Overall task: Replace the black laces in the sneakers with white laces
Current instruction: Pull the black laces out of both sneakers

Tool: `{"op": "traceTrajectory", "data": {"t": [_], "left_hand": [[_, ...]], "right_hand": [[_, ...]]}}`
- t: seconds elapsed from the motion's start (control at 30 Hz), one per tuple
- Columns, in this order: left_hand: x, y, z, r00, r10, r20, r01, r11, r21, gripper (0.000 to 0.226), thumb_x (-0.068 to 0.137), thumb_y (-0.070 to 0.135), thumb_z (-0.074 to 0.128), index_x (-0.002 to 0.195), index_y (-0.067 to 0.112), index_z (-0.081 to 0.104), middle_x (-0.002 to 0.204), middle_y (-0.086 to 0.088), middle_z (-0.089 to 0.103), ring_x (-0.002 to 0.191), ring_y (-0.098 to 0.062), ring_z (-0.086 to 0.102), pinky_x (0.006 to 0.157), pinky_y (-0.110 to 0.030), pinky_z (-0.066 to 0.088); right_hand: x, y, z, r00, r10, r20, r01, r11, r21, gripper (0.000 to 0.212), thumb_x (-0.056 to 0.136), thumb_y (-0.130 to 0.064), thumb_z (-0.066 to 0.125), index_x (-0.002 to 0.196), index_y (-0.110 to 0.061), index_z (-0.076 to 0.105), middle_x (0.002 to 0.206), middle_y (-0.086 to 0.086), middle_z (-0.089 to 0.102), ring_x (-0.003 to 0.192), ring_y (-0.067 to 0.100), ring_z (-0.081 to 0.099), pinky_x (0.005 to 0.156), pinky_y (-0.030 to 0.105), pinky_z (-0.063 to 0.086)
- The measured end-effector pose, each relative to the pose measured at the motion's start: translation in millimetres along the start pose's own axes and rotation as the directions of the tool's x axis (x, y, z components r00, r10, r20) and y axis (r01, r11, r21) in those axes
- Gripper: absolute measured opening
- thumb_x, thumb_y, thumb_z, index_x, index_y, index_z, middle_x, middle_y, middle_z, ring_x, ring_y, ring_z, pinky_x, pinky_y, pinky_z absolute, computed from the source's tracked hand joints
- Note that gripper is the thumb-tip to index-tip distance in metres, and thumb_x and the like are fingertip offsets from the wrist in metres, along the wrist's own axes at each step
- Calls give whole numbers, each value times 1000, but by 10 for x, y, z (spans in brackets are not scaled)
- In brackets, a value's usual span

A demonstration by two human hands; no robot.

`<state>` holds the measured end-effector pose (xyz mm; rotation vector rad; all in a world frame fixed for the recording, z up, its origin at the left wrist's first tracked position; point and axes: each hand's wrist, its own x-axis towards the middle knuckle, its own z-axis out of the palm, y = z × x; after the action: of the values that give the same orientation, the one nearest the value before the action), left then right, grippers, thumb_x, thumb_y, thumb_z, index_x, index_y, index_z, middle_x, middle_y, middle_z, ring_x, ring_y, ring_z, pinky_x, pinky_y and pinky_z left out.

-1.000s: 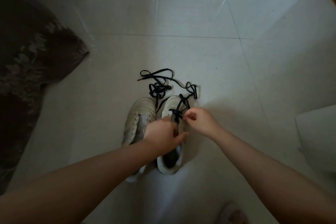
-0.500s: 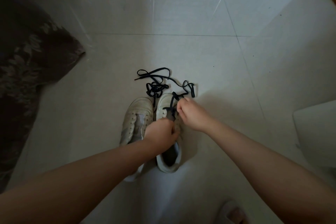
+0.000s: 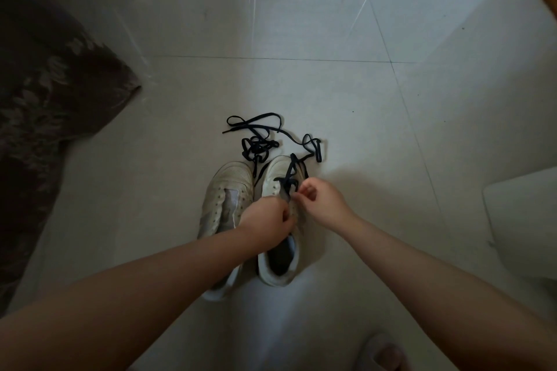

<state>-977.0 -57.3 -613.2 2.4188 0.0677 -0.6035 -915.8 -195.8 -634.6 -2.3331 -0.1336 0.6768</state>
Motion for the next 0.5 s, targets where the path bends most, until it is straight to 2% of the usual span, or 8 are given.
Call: {"op": "traceTrajectory", "data": {"t": [0.07,0.2,0.3,0.37,0.43,0.5], "left_hand": [[7,1,0,1000,-2,4,2,1000,5,25,92,29,53,80,9,62,80,-7,64,71,-20,61,64,-31,51],[8,-6,-9,1000,-12,17,11,1000,15,24,91,28,53,72,15,54,77,-5,60,70,-18,58,58,-27,43],[1,-17,-30,1000,-19,6,19,1000,20,25,91,31,54,72,15,52,78,-3,58,73,-19,58,58,-27,41],[-13,-16,-28,1000,-23,-2,23,999,23,25,91,33,54,73,15,53,80,-3,59,75,-18,58,59,-26,41],[-16,-23,-15,1000,-21,1,21,1000,14,24,91,32,54,74,15,53,81,-4,60,75,-18,59,59,-25,42],[-5,-35,-14,1000,-14,14,14,1000,2,24,91,31,55,73,16,52,80,-3,60,74,-18,59,59,-25,44]], "right_hand": [[16,-49,19,1000,9,-24,-9,999,-32,13,91,-16,59,79,-17,53,67,-6,53,64,13,50,56,24,38],[39,-133,-24,999,-11,-46,5,994,-113,11,91,-15,53,80,-12,52,71,1,54,65,17,49,61,28,38],[112,-254,-232,966,-57,-250,60,998,4,7,90,-10,55,87,-8,60,81,4,60,72,16,53,65,25,38],[211,-319,-446,944,28,-327,18,990,137,9,91,-10,54,83,-10,58,79,3,60,70,14,53,62,23,36],[259,-321,-596,970,123,-209,-68,966,250,21,93,-11,50,74,-15,56,72,1,60,62,11,51,57,22,37],[205,-256,-584,983,185,-22,-173,948,267,23,93,-9,51,72,-18,57,70,0,59,62,9,53,54,19,39]]}}
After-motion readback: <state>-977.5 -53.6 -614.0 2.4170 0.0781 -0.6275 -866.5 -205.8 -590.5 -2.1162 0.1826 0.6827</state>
